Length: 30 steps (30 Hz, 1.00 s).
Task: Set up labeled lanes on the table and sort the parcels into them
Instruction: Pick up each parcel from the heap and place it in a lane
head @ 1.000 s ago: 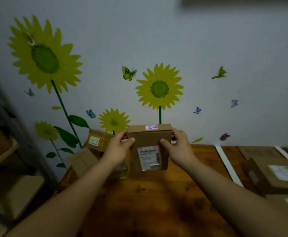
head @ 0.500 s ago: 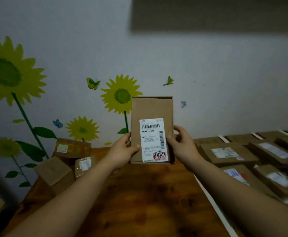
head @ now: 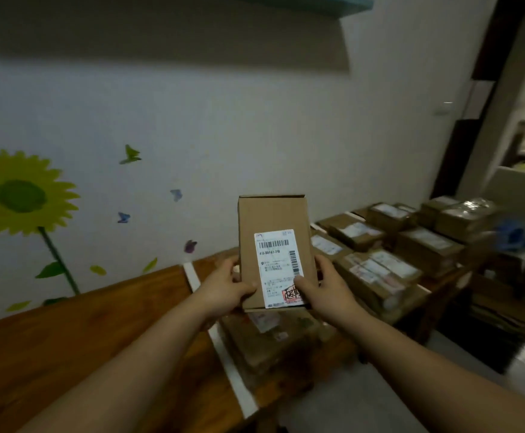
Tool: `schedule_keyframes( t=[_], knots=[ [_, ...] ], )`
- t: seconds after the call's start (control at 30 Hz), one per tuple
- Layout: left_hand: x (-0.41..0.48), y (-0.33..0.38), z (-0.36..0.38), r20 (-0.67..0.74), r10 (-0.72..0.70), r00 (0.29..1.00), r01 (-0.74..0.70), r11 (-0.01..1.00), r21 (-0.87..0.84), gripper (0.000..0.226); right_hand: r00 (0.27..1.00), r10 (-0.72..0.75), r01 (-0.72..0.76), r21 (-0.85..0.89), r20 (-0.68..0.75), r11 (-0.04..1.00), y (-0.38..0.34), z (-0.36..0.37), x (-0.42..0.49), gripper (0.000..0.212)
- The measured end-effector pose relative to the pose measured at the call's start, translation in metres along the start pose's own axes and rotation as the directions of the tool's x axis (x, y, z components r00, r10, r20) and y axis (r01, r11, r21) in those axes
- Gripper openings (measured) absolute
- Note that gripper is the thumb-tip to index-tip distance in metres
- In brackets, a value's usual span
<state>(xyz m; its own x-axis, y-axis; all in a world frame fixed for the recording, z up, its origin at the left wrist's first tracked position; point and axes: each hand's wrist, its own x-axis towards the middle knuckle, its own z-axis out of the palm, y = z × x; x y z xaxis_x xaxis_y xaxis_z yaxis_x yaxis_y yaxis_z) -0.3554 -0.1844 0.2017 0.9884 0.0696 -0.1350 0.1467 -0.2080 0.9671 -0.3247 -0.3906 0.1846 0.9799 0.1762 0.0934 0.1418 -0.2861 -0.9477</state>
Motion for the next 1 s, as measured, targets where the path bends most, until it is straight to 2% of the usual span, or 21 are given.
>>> schedule_keyframes(
  t=[0.13,0.3,0.5,0.57,0.7,0.87,1.0],
  knots=[
    [0.032,-0.001,0.100,0.155,-0.048,0.987,0.032,0.994,0.107,0.055,0.993,0.078,-0.089,-0.129,-0.089,0.988,0.051,-0.094,-0.011,0.057],
    [0.057,-0.001,0.184,0.259,-0.049,0.965,0.007,0.987,0.161,0.083,0.983,0.117,-0.145,-0.206,-0.140,0.968,0.093,-0.164,-0.017,0.050],
    [0.106,0.013,0.252,0.333,-0.046,0.942,-0.014,0.984,0.176,0.080,0.957,0.123,-0.189,-0.244,-0.262,0.951,0.137,-0.216,0.011,0.061],
    [0.131,0.017,0.270,0.355,-0.053,0.933,0.002,0.990,0.144,0.080,0.972,0.098,-0.158,-0.284,-0.215,0.946,0.148,-0.232,0.027,0.067],
    [0.187,0.030,0.300,0.395,-0.037,0.918,-0.001,0.996,0.094,0.077,0.989,0.142,-0.147,-0.531,-0.049,0.834,0.171,-0.268,0.066,0.100],
    [0.241,0.044,0.332,0.437,-0.018,0.899,-0.012,0.998,0.066,0.064,0.993,0.111,-0.103,-0.659,-0.030,0.745,0.186,-0.308,0.116,0.098],
    [0.261,0.045,0.347,0.385,-0.035,0.922,0.002,0.996,0.086,0.064,0.995,0.103,-0.072,-0.673,0.007,0.737,0.203,-0.324,0.146,0.096]
  ],
)
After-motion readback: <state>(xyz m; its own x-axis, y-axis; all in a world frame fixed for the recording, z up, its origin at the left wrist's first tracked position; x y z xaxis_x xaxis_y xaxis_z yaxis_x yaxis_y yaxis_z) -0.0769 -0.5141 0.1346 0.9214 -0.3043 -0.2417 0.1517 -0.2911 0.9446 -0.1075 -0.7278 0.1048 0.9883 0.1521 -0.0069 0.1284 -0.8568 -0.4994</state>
